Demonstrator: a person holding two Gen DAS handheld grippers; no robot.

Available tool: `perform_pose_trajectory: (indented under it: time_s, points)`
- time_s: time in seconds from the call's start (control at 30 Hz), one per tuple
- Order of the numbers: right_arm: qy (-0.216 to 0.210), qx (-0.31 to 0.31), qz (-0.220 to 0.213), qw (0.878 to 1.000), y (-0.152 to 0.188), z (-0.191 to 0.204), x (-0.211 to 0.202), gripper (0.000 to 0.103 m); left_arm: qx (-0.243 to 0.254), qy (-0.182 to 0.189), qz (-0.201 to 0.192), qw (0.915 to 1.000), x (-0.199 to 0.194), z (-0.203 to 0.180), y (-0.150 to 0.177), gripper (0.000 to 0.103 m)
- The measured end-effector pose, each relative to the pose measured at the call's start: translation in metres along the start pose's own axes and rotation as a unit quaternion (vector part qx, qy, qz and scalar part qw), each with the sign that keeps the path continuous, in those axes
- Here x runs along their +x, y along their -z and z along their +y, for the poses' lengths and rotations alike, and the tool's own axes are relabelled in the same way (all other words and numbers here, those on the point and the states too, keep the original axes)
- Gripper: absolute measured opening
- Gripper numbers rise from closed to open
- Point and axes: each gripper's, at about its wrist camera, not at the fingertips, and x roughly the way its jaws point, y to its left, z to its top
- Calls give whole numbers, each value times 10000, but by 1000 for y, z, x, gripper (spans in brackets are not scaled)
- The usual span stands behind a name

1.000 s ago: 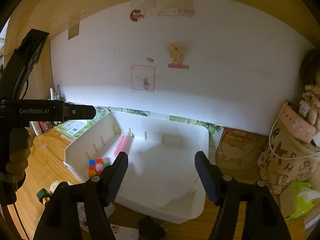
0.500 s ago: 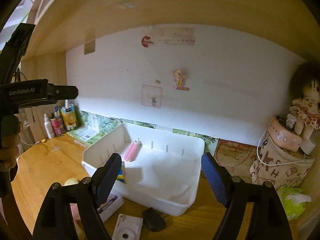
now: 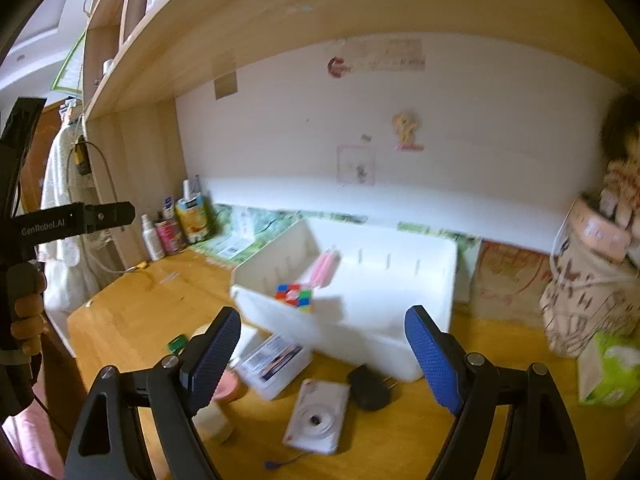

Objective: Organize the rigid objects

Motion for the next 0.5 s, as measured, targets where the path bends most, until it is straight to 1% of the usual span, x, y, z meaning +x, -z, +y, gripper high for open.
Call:
perform_pose_trajectory:
  time_s: [0.13,0.23,0.4,0.5]
  points:
    - [-281,177,207,9992,12,7,2,85,93,-202,227,9995,-3,9,7,90]
    - [-351,145,337,9987,20,15,5,85,168,-259,425,9986,-3,14,14,90]
    - [-499,220,564,9969,31,25,11,85,314,-198,893,9953,8,22,31,90]
    - [-516,262,756,9955,38,35,17,85,420,-39,1251,9912,21,27,38,90]
